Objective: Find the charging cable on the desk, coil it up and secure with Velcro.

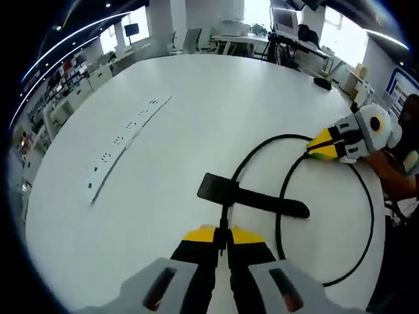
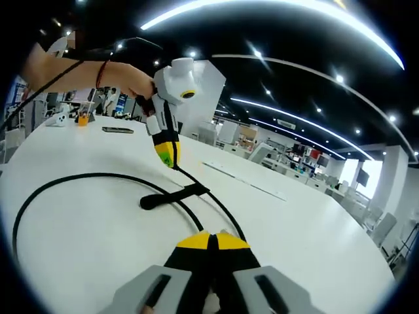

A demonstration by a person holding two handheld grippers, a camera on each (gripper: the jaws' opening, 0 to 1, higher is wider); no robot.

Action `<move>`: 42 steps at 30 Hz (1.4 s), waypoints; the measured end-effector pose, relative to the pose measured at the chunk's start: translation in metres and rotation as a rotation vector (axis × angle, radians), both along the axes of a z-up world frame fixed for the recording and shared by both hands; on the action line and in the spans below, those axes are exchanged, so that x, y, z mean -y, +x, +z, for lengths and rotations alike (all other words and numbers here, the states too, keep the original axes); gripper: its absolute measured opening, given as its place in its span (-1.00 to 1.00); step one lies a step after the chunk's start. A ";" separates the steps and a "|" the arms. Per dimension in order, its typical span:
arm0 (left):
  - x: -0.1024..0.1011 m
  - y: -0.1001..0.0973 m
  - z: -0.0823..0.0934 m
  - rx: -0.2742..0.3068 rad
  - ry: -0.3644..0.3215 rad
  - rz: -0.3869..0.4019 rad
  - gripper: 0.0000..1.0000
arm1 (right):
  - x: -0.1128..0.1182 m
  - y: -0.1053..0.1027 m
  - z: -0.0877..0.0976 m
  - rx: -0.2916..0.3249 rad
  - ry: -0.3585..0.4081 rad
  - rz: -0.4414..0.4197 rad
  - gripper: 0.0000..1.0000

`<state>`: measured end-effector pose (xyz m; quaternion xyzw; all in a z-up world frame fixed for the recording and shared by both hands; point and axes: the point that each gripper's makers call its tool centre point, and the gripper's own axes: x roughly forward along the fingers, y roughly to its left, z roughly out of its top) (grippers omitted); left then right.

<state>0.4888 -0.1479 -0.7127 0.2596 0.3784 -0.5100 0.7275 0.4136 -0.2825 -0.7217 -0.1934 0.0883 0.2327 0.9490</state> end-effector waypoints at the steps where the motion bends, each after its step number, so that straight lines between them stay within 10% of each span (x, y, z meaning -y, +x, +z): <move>1: -0.001 -0.001 0.001 0.004 -0.006 0.004 -0.88 | 0.000 0.000 0.000 0.000 0.000 0.000 -0.94; 29: -0.024 -0.078 0.001 -0.002 -0.272 0.196 -0.88 | -0.001 -0.001 0.000 0.005 -0.014 0.003 -0.94; 42: -0.022 -0.085 -0.013 0.028 -0.275 0.253 -0.88 | -0.002 -0.002 0.000 0.006 -0.006 0.004 -0.94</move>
